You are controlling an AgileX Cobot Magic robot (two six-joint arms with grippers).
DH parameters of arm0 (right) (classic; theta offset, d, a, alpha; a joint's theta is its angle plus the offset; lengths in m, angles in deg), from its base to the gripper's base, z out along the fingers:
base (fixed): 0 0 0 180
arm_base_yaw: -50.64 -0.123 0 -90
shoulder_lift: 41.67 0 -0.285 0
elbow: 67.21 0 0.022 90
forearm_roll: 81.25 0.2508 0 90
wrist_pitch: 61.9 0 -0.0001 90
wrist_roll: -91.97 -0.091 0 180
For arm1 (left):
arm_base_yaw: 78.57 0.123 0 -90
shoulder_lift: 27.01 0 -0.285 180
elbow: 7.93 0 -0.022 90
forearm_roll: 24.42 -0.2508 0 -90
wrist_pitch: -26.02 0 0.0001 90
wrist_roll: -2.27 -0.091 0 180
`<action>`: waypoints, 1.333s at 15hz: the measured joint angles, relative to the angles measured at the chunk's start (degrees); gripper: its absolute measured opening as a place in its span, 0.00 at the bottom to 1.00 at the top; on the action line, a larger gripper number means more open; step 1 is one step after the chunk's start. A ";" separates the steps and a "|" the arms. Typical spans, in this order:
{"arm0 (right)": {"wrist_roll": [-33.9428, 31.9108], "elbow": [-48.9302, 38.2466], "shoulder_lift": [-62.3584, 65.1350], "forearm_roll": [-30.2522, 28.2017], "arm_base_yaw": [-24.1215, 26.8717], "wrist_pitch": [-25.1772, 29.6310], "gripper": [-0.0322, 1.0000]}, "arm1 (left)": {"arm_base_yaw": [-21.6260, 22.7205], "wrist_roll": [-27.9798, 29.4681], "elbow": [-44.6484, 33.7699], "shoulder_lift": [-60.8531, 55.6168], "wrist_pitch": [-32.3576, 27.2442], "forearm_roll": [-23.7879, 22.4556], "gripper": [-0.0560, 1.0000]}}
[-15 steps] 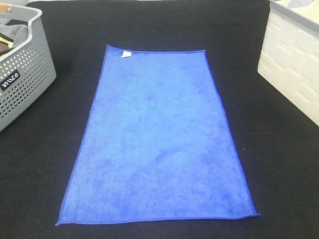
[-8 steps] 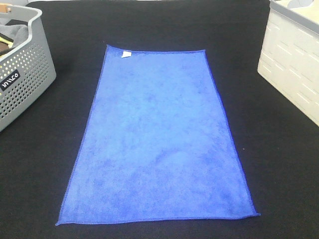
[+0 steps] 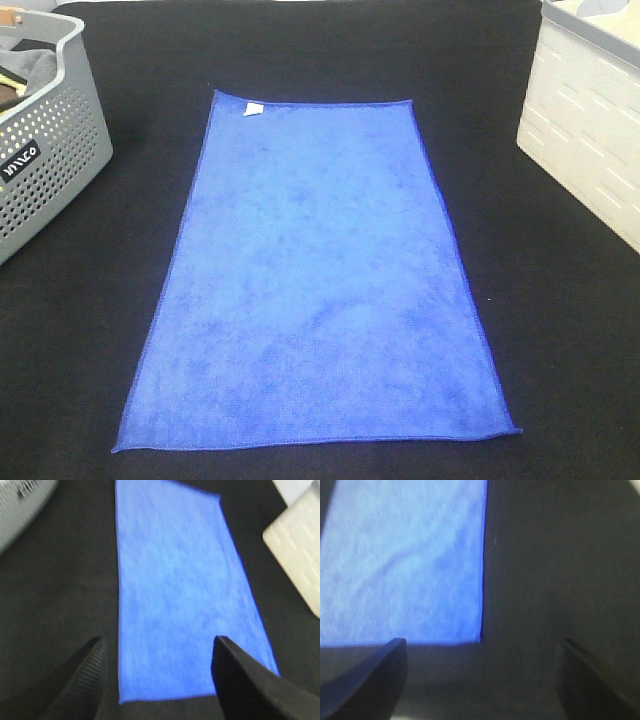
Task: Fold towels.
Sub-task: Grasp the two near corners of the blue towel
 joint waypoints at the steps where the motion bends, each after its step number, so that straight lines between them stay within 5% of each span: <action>1: 0.63 0.00 -7.28 0.97 0.00 -0.46 0.76 | 0.00 -4.87 0.00 8.77 -0.23 4.58 0.61; 5: 10.20 0.00 -23.78 7.62 0.00 -5.56 0.76 | 0.00 -18.45 0.00 27.85 0.00 14.61 0.61; 10: 25.84 0.06 -39.82 22.29 0.00 -13.01 0.76 | 0.00 -29.51 0.00 48.59 2.64 20.74 0.61; 20: 48.70 0.29 -65.95 41.71 0.00 -21.37 0.76 | 0.00 -53.46 0.23 71.62 9.05 41.65 0.62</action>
